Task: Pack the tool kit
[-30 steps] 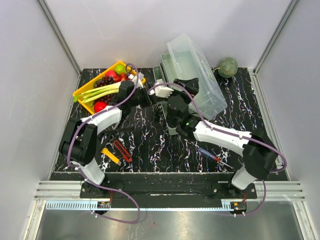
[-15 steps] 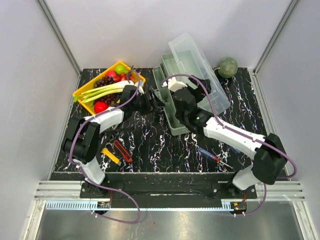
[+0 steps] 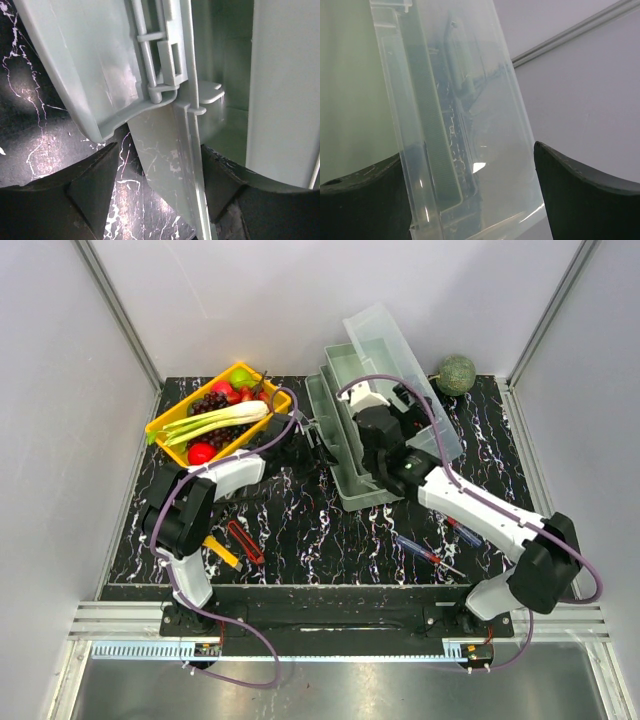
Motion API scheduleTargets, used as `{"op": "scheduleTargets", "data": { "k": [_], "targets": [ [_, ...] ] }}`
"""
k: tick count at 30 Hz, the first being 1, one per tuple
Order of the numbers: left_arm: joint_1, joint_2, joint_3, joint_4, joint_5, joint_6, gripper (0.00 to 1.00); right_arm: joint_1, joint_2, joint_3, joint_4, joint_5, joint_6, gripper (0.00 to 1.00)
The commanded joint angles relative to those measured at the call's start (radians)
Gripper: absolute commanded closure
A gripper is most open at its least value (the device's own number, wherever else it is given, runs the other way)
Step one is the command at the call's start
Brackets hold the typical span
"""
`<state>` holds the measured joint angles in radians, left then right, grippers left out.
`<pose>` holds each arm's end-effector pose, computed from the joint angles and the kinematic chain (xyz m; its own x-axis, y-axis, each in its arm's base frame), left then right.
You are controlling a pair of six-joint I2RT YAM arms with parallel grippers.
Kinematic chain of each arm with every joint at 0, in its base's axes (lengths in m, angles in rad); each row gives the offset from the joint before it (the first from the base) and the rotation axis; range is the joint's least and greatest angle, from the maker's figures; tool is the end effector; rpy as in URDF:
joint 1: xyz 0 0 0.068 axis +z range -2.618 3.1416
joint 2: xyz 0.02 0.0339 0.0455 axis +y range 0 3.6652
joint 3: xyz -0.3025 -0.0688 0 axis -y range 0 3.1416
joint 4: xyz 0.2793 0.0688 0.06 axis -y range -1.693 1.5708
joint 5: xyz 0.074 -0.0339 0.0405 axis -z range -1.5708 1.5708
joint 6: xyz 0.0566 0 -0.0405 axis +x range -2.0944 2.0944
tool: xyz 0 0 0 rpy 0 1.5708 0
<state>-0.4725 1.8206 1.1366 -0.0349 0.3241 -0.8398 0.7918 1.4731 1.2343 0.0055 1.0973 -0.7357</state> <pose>0.3882 -0.2187 0.1926 -0.8716 -0.3471 -0.3463 -0.0061 0.7138 -0.7003 0.2980 0.2302 0.3837 -0.3109 -0.7505 -0.5832 0.1014 0.5839 -0.8055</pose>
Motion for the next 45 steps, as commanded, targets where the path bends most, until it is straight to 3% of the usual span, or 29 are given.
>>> {"op": "scheduleTargets", "data": {
  "k": [1,11,16,25,34,40,45],
  "targets": [
    [0.005,0.008,0.040,-0.089,-0.105,0.024,0.32,-0.106,-0.077,0.106,-0.251,-0.074,0.304,0.09],
    [0.034,0.036,0.052,-0.111,-0.088,0.039,0.37,-0.273,-0.151,0.065,-0.421,-0.286,0.567,0.16],
    [0.049,0.046,0.066,-0.109,-0.065,0.062,0.40,-0.362,-0.163,-0.001,-0.429,-0.399,0.677,0.21],
    [0.054,0.092,0.104,-0.106,0.007,0.108,0.42,-0.445,-0.131,-0.045,-0.414,-0.473,0.805,0.25],
    [0.063,0.114,0.121,-0.109,0.039,0.120,0.42,-0.594,-0.181,-0.254,-0.228,-0.625,0.861,0.24],
    [0.063,0.134,0.138,-0.103,0.059,0.120,0.42,-0.620,-0.211,-0.345,-0.122,-0.695,0.869,0.23],
    [0.071,0.146,0.144,-0.118,0.052,0.116,0.43,-0.635,-0.226,-0.368,-0.122,-0.660,0.917,0.10]
  ]
}}
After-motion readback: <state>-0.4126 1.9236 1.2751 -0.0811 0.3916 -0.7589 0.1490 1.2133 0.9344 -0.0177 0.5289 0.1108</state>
